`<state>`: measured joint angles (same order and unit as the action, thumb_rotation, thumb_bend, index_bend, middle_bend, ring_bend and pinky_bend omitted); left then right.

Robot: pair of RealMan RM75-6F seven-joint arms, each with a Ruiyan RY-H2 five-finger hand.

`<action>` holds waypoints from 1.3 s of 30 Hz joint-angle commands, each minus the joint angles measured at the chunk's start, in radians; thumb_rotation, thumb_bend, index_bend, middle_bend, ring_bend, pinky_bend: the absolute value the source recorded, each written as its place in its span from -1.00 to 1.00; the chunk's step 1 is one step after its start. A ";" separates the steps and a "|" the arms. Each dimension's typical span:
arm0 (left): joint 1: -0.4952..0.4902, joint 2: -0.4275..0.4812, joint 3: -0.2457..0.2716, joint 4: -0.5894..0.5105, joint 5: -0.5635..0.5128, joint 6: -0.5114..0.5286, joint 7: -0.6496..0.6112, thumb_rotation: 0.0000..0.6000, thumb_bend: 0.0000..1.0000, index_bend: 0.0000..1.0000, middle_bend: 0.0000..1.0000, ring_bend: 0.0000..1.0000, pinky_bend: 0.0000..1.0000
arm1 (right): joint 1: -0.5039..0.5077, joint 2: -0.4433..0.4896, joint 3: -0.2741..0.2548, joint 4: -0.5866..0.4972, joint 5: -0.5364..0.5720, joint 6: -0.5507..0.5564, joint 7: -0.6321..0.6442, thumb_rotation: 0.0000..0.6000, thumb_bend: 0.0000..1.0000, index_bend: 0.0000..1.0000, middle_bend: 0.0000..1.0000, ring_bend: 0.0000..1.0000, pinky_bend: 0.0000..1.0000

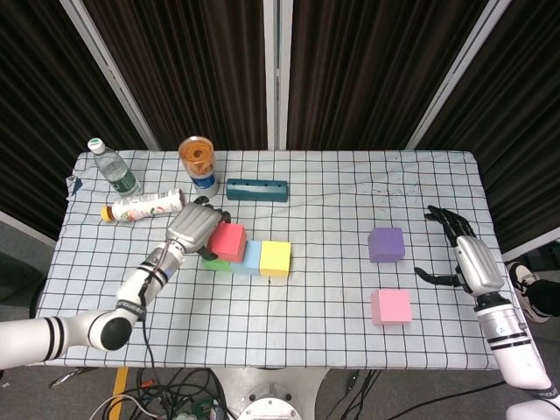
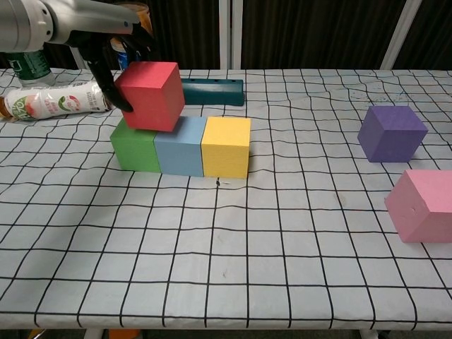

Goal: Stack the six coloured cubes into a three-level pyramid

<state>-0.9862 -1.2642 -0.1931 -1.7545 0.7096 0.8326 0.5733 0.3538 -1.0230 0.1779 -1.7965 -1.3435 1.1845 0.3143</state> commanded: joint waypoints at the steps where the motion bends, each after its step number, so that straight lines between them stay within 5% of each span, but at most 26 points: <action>1: -0.028 -0.013 0.017 -0.006 -0.050 0.021 0.027 1.00 -0.76 -0.16 -0.03 -0.29 -0.66 | 0.000 0.001 0.000 0.001 -0.001 -0.001 0.001 1.00 -0.80 -1.00 -0.69 -1.00 -1.00; 39: -0.106 -0.049 0.086 -0.018 -0.158 0.103 0.069 1.00 -0.76 -0.22 -0.10 -0.29 -0.66 | -0.001 -0.003 0.001 0.027 -0.008 -0.014 0.037 1.00 -0.80 -1.00 -0.69 -1.00 -1.00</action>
<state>-1.0913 -1.3128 -0.1081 -1.7720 0.5516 0.9351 0.6411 0.3530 -1.0260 0.1789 -1.7695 -1.3511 1.1708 0.3507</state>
